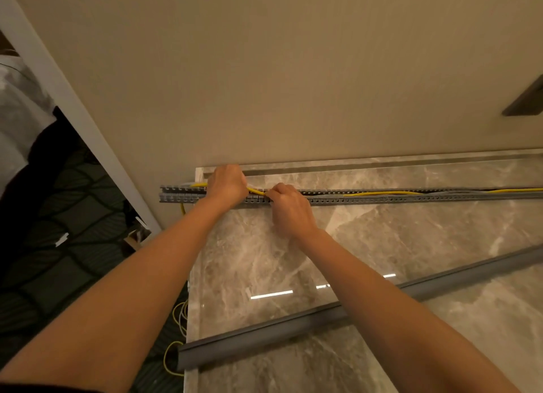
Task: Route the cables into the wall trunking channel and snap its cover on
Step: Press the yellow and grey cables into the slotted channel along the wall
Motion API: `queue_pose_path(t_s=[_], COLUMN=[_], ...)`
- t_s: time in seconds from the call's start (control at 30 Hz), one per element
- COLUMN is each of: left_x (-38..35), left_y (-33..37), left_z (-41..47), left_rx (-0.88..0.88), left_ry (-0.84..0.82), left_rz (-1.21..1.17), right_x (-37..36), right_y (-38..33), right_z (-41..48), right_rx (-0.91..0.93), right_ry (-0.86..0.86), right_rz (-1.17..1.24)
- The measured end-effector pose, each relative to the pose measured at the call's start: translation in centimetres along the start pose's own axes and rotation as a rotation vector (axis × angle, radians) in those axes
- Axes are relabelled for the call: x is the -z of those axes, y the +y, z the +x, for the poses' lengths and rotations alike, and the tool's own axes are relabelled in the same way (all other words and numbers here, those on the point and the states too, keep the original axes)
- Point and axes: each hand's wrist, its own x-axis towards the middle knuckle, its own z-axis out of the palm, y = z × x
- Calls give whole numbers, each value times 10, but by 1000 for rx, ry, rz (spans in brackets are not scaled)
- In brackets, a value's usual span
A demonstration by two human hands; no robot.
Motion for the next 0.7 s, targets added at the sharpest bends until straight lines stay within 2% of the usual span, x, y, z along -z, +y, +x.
queue_pose_path(t_s=[0.1, 0.2, 0.27, 0.33, 0.43, 0.57, 0.63, 0.7], left_x=[1, 0, 2, 10, 27, 48, 55, 58], left_y=[5, 1, -4, -8, -20, -53, -70, -86], left_z=[0, -3, -4, -2, 0, 10, 17, 23], left_rx=[54, 25, 12, 14, 35, 86, 155, 233], left_ry=[-2, -80, -112, -64, 113, 265, 258, 150], left_rz=[-57, -140, -247, -323, -346, -340, -337, -399], right_x=[9, 18, 24, 25, 21, 13, 7, 2], right_y=[-3, -6, -8, -11, -23, -52, -64, -73], right_z=[8, 17, 18, 17, 14, 29, 37, 42], right_rx=[-15, -44, -54, -76, -108, -42, -53, -97], right_ry=[-64, -186, -206, -157, -52, -51, -116, -159], right_rz=[-3, -25, -29, -41, -34, 79, 119, 133])
